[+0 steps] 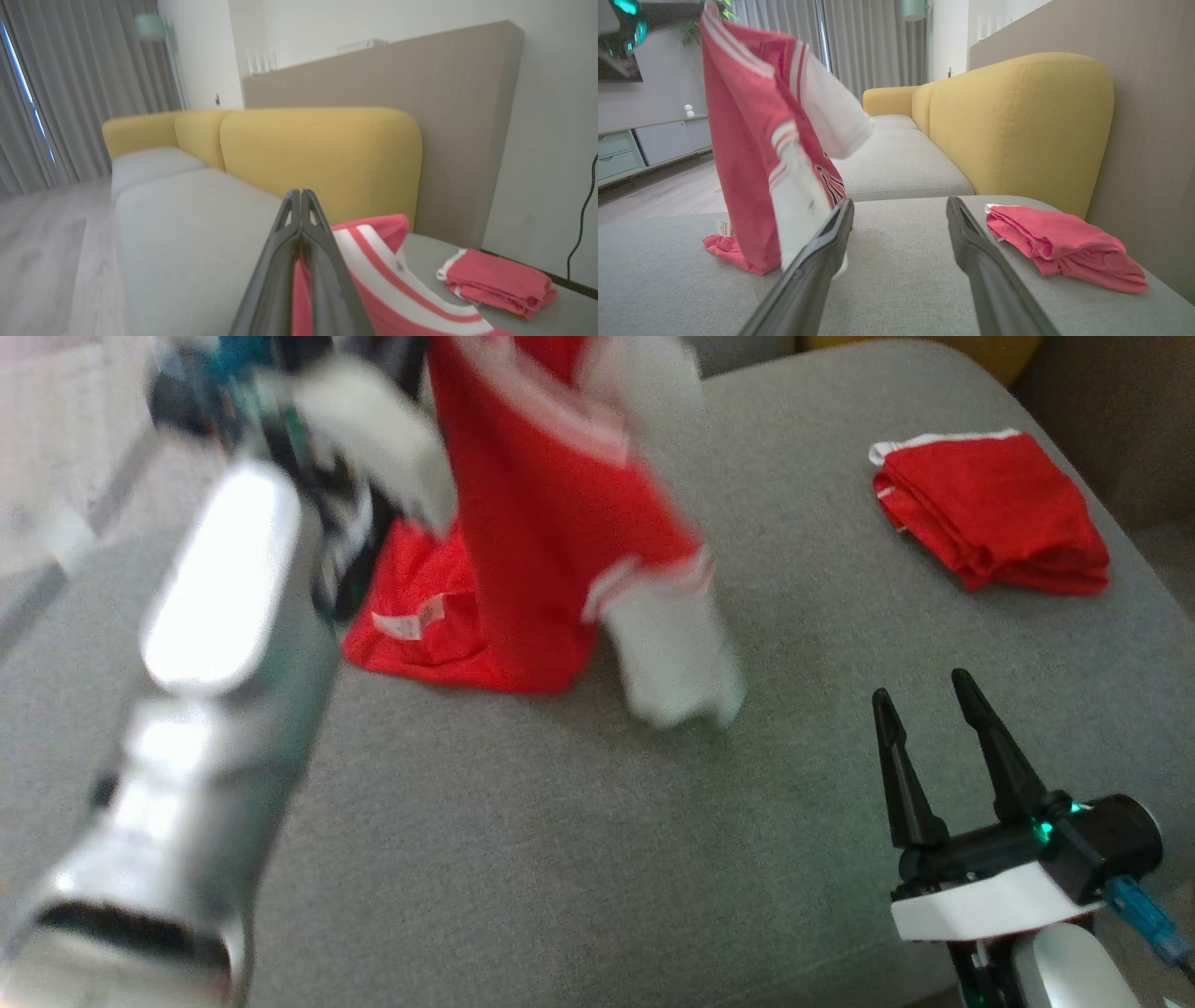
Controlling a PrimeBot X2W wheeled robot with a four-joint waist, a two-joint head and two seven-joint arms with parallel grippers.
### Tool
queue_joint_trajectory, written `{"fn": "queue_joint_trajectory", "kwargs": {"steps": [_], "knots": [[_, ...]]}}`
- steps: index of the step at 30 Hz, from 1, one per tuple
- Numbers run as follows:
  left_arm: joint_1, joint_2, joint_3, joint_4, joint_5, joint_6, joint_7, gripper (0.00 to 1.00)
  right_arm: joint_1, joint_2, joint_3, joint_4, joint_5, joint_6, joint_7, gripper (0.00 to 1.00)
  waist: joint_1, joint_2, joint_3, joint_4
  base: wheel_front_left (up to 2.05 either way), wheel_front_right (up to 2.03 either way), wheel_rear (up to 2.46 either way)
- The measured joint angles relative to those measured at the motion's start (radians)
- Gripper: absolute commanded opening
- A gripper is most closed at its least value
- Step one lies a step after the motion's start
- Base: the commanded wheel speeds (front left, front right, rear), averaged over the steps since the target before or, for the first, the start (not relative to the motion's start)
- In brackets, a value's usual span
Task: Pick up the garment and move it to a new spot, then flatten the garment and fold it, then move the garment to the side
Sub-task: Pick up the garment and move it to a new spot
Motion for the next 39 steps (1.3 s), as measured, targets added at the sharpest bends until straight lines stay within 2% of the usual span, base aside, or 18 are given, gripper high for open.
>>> {"fn": "queue_joint_trajectory", "kwargs": {"steps": [6,10,11,12,13,16,21,25,29,35,39], "knots": [[0.286,0.005,-0.002,0.058,-0.035,0.044,-0.059,0.00,0.000,0.017,0.003,0.002,0.000,0.000,0.000,1.00,0.0002,0.0000,0.044,-0.020,0.00,0.00,0.00],[0.413,-0.001,0.002,0.071,-0.058,0.066,-0.128,0.01,0.000,0.019,-0.001,0.008,0.000,0.000,0.000,1.00,0.0003,0.0000,0.051,-0.015,0.00,0.00,0.00],[0.433,-0.002,0.002,0.070,-0.060,0.071,-0.150,0.27,0.000,0.021,0.000,0.010,0.000,0.000,0.000,1.00,0.0001,0.0000,0.049,-0.011,0.00,0.00,0.00],[0.449,-0.004,0.003,0.068,-0.059,0.075,-0.178,1.00,0.001,0.021,-0.001,0.014,0.000,0.000,0.000,1.00,0.0001,0.0000,0.046,-0.007,0.00,0.00,0.00],[0.449,-0.004,0.003,0.068,-0.059,0.075,-0.178,1.00,0.001,0.021,-0.001,0.014,0.000,0.000,0.000,1.00,0.0001,0.0000,0.046,-0.007,0.00,0.00,0.00],[0.494,-0.014,0.007,0.044,-0.059,0.093,-0.269,1.00,0.007,0.023,-0.005,0.021,0.000,0.000,0.000,1.00,0.0001,0.0000,0.030,0.009,0.00,0.00,0.00],[0.614,-0.034,0.038,-0.059,-0.052,0.158,-0.355,1.00,0.040,0.024,-0.016,0.046,0.007,0.000,0.000,1.00,0.0000,0.0000,-0.016,0.048,0.00,0.00,0.00],[0.746,-0.036,0.080,-0.197,-0.004,0.217,-0.361,1.00,0.075,0.025,-0.035,0.061,0.010,0.000,0.000,1.00,-0.0001,0.0000,-0.057,0.094,0.00,0.00,0.00],[0.874,-0.041,0.111,-0.358,0.065,0.257,-0.363,1.00,0.096,0.031,-0.050,0.074,0.012,0.000,0.000,1.00,-0.0001,0.0000,-0.089,0.154,0.00,0.00,0.00],[1.032,-0.063,0.150,-0.524,0.127,0.286,-0.364,1.00,0.105,0.047,-0.068,0.087,0.011,0.000,0.000,1.00,-0.0001,0.0000,-0.135,0.234,0.00,0.00,0.00],[1.150,-0.069,0.168,-0.605,0.192,0.293,-0.364,1.00,0.181,0.053,-0.082,0.105,0.007,0.000,0.000,1.00,-0.0002,0.0000,-0.180,0.277,0.00,0.00,0.00]]}}
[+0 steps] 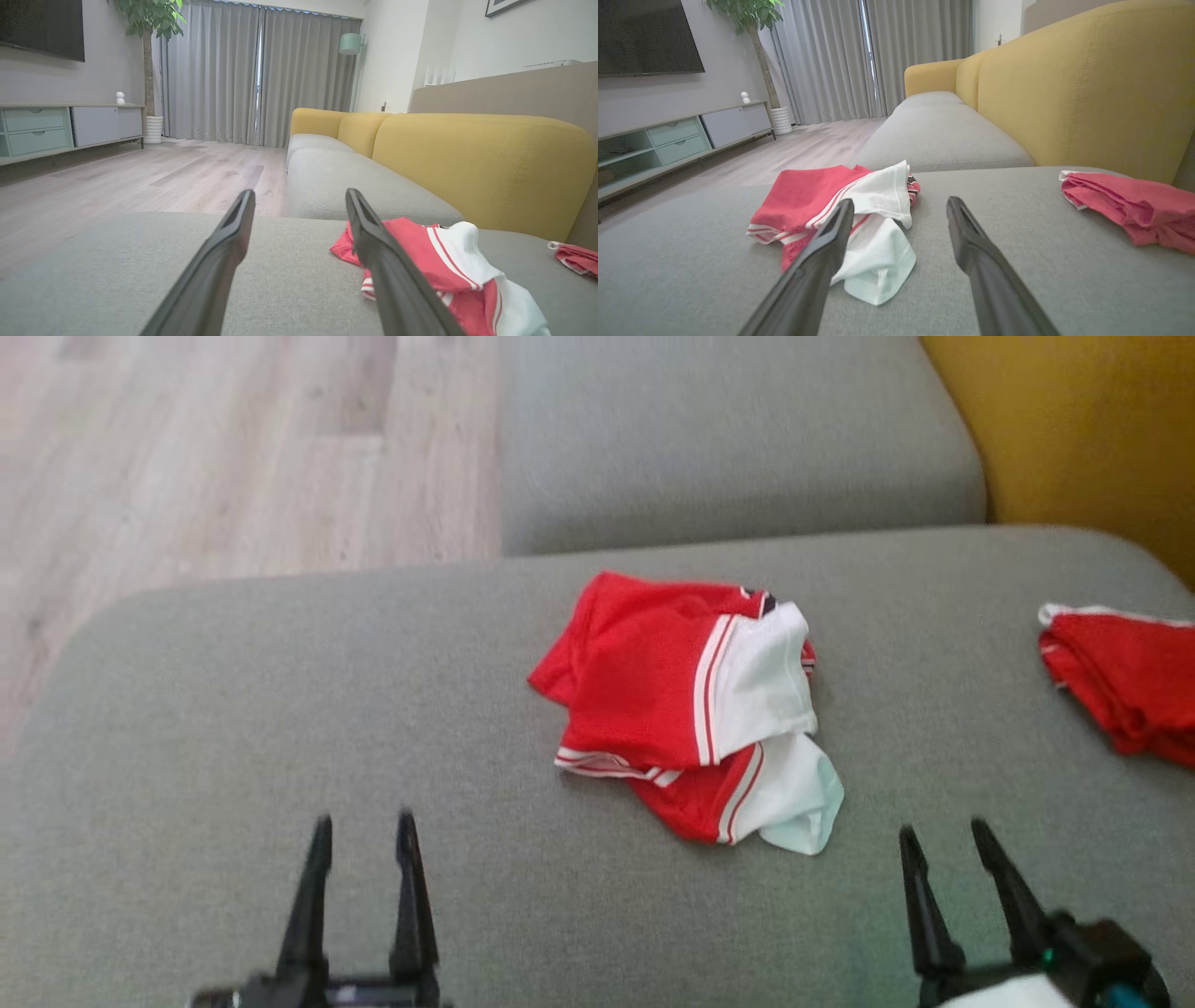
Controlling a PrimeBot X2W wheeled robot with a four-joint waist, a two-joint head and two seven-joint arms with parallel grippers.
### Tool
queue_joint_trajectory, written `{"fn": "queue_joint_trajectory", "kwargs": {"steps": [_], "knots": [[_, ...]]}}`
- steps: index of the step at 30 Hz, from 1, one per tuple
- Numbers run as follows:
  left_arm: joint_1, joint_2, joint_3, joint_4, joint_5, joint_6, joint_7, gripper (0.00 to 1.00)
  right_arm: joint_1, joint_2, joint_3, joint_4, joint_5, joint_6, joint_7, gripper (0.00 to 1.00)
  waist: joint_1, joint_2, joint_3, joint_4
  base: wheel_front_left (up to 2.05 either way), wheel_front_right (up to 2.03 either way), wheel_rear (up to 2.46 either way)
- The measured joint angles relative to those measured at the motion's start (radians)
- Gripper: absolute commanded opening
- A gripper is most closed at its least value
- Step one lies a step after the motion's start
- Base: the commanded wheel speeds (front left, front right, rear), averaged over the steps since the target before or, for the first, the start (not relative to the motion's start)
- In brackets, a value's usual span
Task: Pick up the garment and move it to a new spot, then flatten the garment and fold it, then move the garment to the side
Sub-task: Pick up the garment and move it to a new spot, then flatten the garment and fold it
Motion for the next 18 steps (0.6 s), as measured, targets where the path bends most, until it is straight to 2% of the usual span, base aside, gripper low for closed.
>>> {"fn": "queue_joint_trajectory", "kwargs": {"steps": [6,18], "knots": [[0.123,-0.007,0.003,-0.011,0.031,-0.010,0.000,1.00,0.044,0.013,-0.011,0.005,0.000,0.000,0.000,1.00,0.0000,0.0000,-0.036,0.019,0.00,0.00,0.00],[0.132,-0.014,0.028,-0.015,0.060,-0.035,0.000,1.00,0.055,0.023,-0.011,0.000,-0.007,0.000,0.000,1.00,0.0003,0.0000,-0.043,0.021,0.00,0.00,0.00]]}}
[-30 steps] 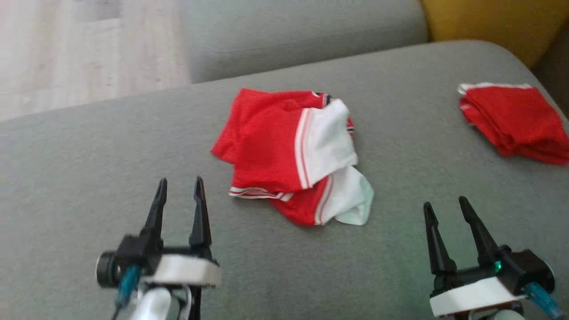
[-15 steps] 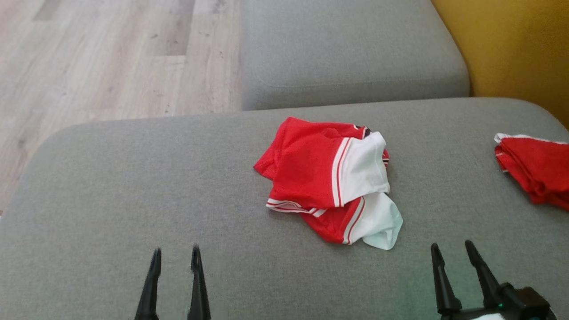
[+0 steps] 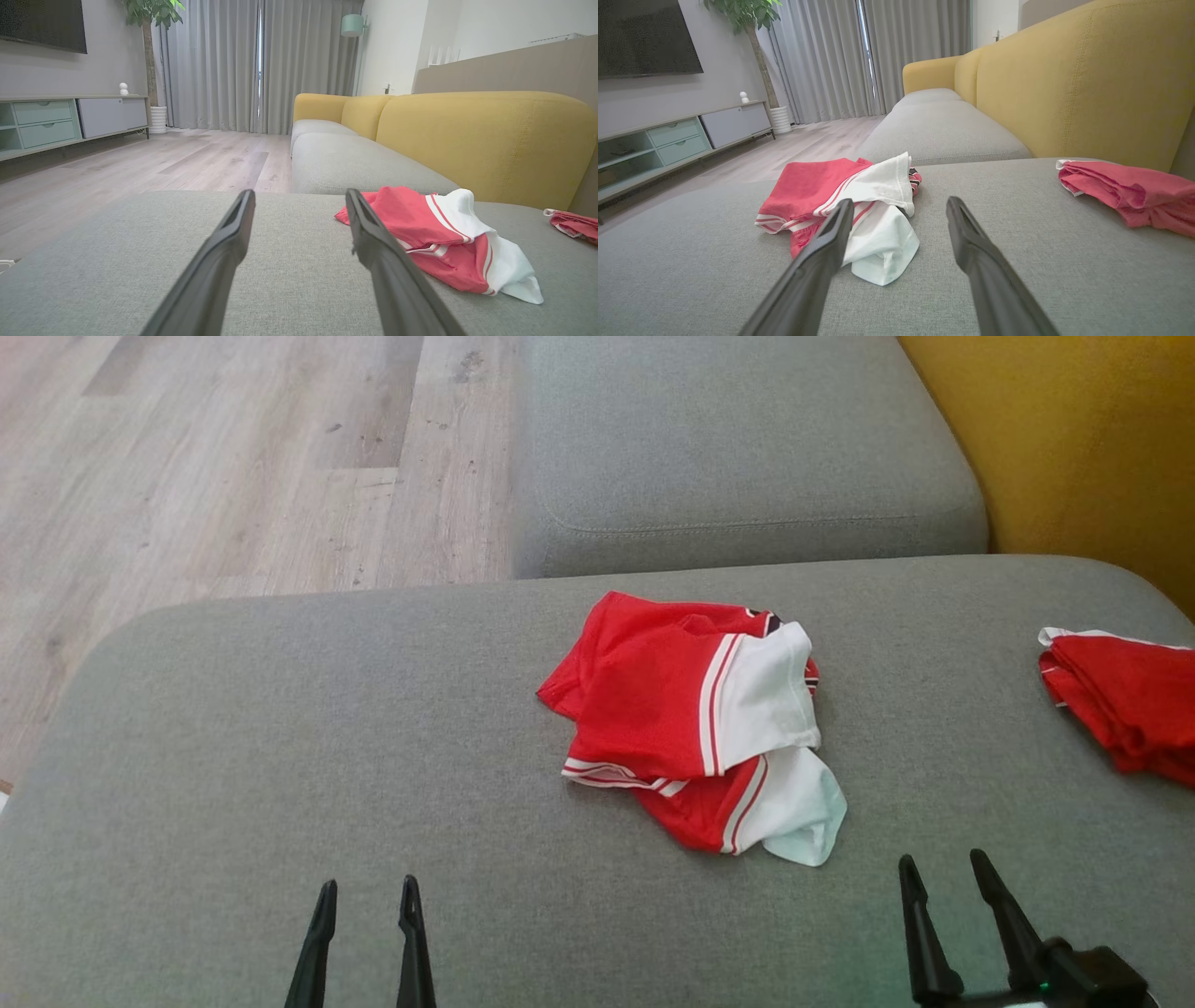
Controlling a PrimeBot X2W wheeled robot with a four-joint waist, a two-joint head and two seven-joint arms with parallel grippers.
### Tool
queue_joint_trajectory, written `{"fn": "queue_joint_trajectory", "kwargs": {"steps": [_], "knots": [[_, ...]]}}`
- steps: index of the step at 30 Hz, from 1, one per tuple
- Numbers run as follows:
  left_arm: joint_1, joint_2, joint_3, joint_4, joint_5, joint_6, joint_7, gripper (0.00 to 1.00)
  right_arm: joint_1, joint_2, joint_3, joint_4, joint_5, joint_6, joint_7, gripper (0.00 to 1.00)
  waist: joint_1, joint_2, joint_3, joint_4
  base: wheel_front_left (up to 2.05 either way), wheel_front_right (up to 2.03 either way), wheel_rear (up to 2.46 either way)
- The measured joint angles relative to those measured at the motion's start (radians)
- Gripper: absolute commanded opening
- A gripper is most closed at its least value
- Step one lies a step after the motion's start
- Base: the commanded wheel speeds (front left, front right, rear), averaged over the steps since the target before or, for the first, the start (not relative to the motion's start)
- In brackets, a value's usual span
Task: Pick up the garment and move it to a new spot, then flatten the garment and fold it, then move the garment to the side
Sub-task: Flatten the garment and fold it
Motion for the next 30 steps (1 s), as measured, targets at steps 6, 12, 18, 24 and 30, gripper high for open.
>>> {"fn": "queue_joint_trajectory", "kwargs": {"steps": [6,12,18,24,30], "knots": [[0.000,-0.002,0.000,0.000,0.002,0.000,0.000,1.00,0.003,0.001,0.000,-0.003,0.000,0.000,0.000,1.00,0.0000,0.0000,0.004,-0.002,0.00,0.00,0.00],[0.000,-0.002,-0.001,0.000,0.008,0.000,0.000,1.00,0.002,0.001,0.000,-0.003,-0.007,0.000,0.000,1.00,0.0000,0.0000,0.007,-0.002,0.00,0.00,0.00],[0.000,-0.003,-0.001,0.002,0.008,0.001,0.000,1.00,0.002,0.001,0.000,-0.006,-0.007,0.000,0.000,1.00,0.0000,0.0000,0.008,-0.002,0.00,0.00,0.00],[0.000,-0.004,-0.004,0.003,0.007,0.006,0.000,1.00,0.002,0.001,0.000,-0.007,-0.007,0.000,0.000,1.00,0.0000,0.0000,0.010,-0.003,0.00,0.00,0.00],[0.000,-0.004,-0.006,0.005,-0.003,0.009,0.000,1.00,0.002,0.001,0.000,-0.007,-0.007,0.000,0.000,1.00,0.0000,0.0000,0.013,-0.002,0.00,0.00,0.00]]}}
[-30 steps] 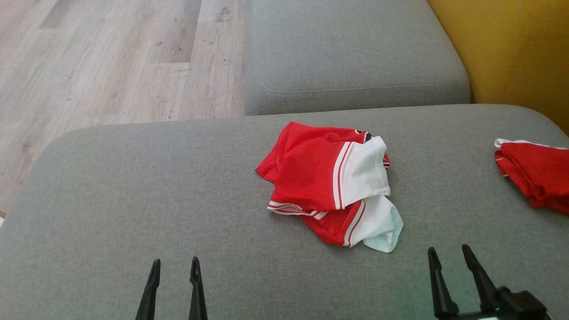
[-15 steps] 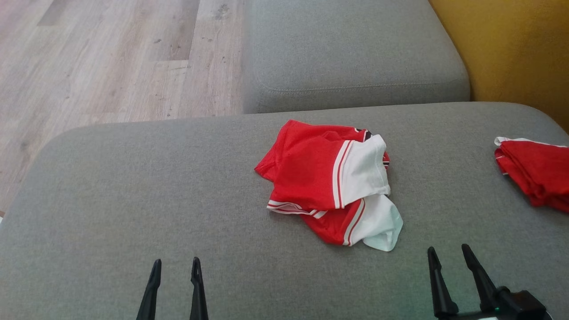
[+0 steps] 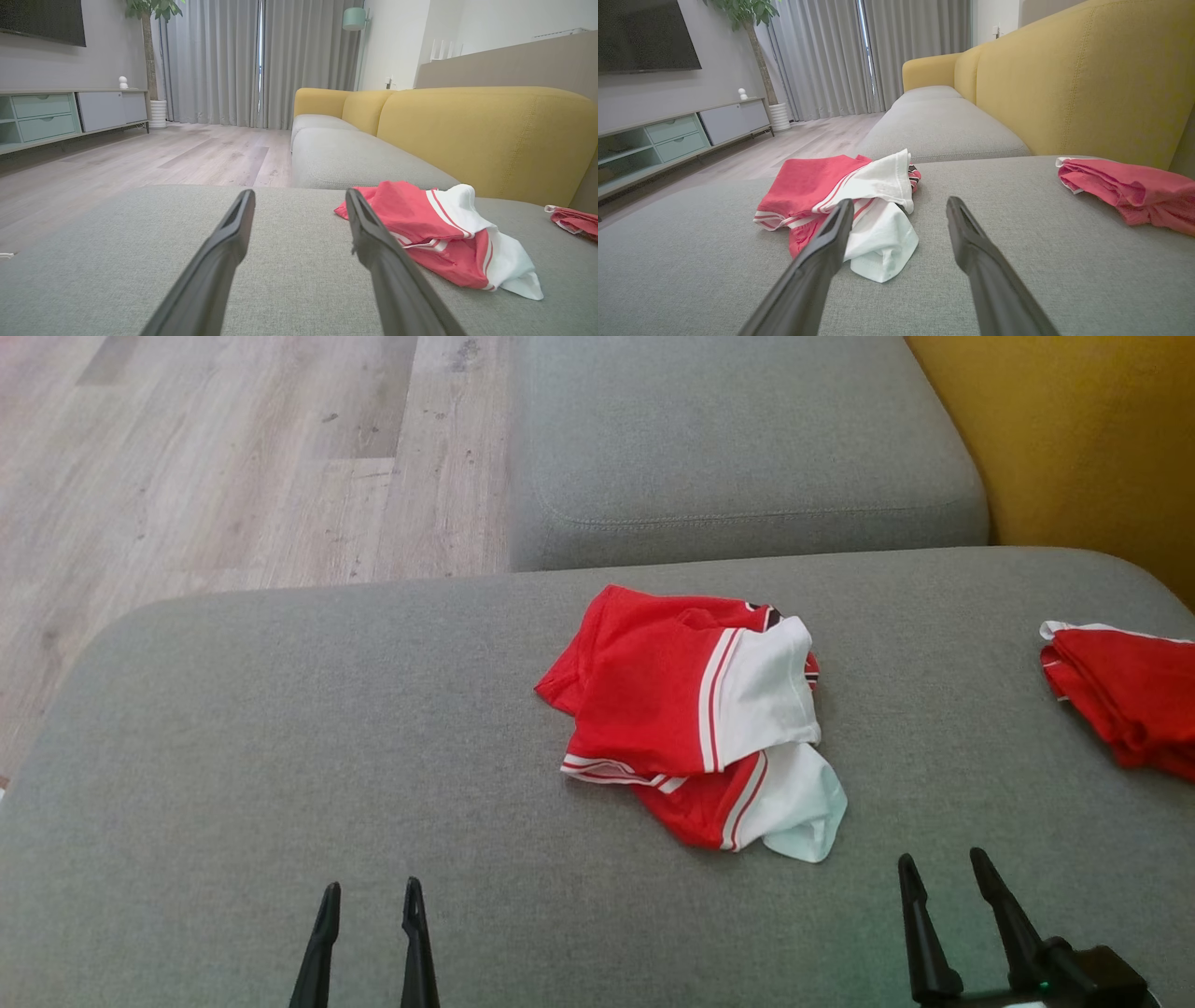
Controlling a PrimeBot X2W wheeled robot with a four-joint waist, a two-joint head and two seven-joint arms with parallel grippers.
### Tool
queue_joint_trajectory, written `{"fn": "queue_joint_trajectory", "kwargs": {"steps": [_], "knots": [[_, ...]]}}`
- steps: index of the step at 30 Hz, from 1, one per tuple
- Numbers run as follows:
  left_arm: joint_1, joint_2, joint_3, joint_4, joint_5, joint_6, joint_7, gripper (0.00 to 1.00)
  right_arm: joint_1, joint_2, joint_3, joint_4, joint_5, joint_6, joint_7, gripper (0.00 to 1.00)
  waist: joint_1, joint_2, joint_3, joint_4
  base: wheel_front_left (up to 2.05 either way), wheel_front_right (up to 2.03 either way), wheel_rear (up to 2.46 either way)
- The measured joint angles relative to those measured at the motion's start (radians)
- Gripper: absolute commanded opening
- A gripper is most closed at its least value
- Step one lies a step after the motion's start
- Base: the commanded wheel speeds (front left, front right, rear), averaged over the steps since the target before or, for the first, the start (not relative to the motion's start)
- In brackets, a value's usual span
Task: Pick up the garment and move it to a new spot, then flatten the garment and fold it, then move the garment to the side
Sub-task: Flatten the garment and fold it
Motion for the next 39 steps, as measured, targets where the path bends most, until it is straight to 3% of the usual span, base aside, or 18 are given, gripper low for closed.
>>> {"fn": "queue_joint_trajectory", "kwargs": {"steps": [16,22,31,39], "knots": [[-0.004,0.000,-0.014,0.008,0.000,0.006,0.000,1.00,-0.002,0.000,0.003,-0.001,0.000,0.000,0.000,1.00,0.0000,0.0000,0.022,-0.017,0.00,0.00,0.00],[-0.065,0.008,-0.092,0.112,0.056,-0.076,0.000,1.00,-0.015,-0.002,0.012,-0.016,0.000,0.000,0.000,1.00,0.0000,0.0000,0.057,-0.042,0.00,0.00,0.00],[-0.364,0.013,-0.271,0.353,0.163,-0.228,0.049,1.00,-0.063,-0.013,0.036,-0.031,-0.001,0.000,0.000,1.00,0.0001,0.0000,0.137,-0.112,0.00,0.00,0.00],[-0.612,-0.001,-0.388,0.580,0.197,-0.274,0.098,1.00,-0.159,-0.023,0.061,-0.049,-0.001,0.000,0.000,1.00,0.0002,0.0000,0.239,-0.201,0.00,0.00,0.00]]}}
